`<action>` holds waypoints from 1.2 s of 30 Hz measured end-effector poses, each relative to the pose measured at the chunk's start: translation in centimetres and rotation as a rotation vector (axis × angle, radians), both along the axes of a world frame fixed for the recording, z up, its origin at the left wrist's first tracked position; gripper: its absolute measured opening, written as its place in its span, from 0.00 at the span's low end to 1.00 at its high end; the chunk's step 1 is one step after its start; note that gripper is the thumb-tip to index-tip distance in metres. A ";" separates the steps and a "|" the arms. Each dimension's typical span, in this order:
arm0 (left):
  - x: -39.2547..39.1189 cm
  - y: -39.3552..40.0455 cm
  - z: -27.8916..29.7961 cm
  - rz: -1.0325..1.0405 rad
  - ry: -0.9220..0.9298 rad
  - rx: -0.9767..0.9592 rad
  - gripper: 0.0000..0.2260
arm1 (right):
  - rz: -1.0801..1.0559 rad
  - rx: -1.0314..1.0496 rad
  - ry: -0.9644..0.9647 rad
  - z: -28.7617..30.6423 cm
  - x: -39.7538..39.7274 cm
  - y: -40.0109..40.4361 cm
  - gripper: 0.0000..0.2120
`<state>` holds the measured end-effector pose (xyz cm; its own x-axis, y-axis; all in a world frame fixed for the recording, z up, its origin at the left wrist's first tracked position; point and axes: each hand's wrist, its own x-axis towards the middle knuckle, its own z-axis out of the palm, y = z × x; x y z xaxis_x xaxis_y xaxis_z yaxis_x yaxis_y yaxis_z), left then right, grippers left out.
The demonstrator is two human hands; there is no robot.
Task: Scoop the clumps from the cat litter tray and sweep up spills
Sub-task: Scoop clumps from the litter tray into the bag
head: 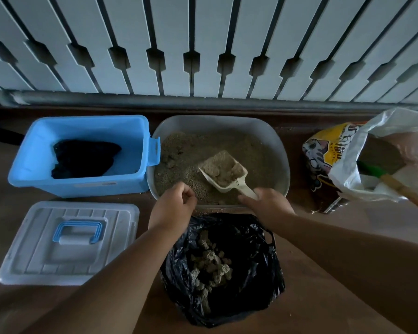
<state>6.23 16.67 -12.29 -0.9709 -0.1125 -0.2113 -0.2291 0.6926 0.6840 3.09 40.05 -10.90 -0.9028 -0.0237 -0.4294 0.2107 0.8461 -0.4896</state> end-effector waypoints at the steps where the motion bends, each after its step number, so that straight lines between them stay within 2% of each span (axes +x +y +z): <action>1: 0.0 0.0 0.0 0.003 0.002 -0.002 0.03 | 0.001 0.007 -0.006 -0.1 0.2 0.1 0.19; 4: 0.2 -0.1 0.2 -0.020 -0.019 -0.041 0.05 | 0.005 -0.004 0.003 -0.2 0.7 0.3 0.19; 7: 0.7 0.2 0.5 -0.118 -0.062 -0.066 0.12 | -0.004 0.005 0.059 -0.1 0.8 0.5 0.19; 9: 1.2 0.4 0.3 -0.173 -0.072 -0.216 0.16 | -0.010 0.004 0.067 0.0 0.6 0.5 0.18; 12: 2.2 0.6 -0.4 -0.146 -0.049 -0.522 0.19 | -0.003 0.025 0.047 0.0 0.7 0.8 0.18; 14: 2.9 0.2 -0.9 -0.128 -0.025 -0.611 0.18 | -0.006 0.016 0.072 0.1 0.8 1.0 0.18; 17: 4.2 0.3 -1.8 -0.185 -0.098 -0.652 0.25 | -0.004 -0.001 0.089 0.5 1.2 1.2 0.18; 20: 4.7 0.8 -2.6 -0.113 -0.263 -0.471 0.31 | 0.008 -0.010 0.124 1.0 1.1 1.1 0.19; 22: 4.8 0.6 -2.8 -0.055 -0.335 -0.340 0.24 | 0.024 0.013 0.089 1.2 1.1 1.0 0.19; 25: 4.1 -0.1 -2.7 -0.195 -0.412 -0.219 0.12 | 0.044 0.022 0.102 1.2 1.8 1.0 0.20; 28: 3.5 -0.6 -2.2 -0.334 -0.537 -0.046 0.13 | 0.080 0.022 0.123 1.2 2.5 0.9 0.22; 31: 3.2 -1.0 -2.1 -0.388 -0.585 -0.027 0.14 | 0.100 0.045 0.111 1.5 2.4 1.1 0.23; 36: 3.0 -1.9 -1.5 -0.239 -0.519 -0.017 0.15 | 0.131 0.088 0.030 2.2 2.5 0.9 0.20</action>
<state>9.24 14.79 -13.79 -0.7393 0.0902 -0.6673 -0.3674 0.7764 0.5120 5.61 40.97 -8.66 -0.9069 -0.1052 -0.4080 0.0824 0.9053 -0.4167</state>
